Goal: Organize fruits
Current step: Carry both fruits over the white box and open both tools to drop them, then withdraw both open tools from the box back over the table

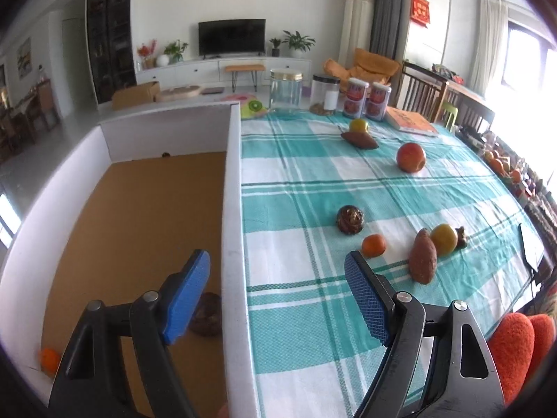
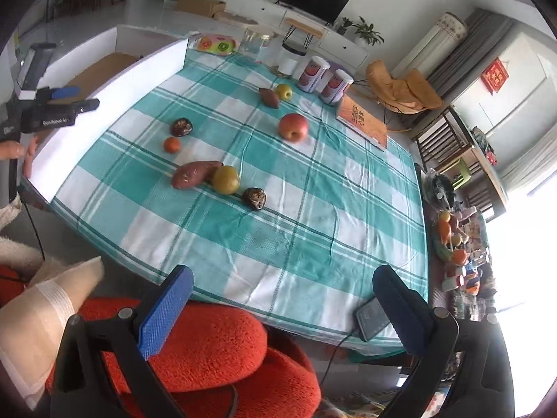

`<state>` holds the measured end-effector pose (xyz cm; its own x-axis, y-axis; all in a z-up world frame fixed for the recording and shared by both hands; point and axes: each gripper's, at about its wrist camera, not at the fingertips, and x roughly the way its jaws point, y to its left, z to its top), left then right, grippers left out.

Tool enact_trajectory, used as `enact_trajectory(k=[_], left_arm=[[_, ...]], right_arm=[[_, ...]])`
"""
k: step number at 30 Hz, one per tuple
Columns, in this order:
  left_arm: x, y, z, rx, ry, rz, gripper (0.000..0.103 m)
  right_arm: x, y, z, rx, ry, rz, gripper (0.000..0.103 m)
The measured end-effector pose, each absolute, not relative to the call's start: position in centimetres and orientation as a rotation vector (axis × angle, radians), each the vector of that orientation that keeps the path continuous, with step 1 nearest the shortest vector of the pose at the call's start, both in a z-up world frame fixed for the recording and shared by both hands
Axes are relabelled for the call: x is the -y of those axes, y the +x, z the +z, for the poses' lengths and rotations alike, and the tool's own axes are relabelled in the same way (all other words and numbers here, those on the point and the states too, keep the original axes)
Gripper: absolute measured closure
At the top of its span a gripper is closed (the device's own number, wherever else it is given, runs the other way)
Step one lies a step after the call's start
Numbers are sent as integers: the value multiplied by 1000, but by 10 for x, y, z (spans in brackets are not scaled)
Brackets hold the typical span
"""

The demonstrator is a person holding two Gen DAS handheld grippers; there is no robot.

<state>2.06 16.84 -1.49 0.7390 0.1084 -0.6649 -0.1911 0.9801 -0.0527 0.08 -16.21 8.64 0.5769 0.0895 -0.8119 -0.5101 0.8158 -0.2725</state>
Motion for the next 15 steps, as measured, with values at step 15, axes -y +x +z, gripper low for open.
enact_trajectory(k=[15], left_arm=[[-135, -19, 25, -463, 29, 324, 11]], right_arm=[[157, 35, -51, -809, 98, 246, 0]])
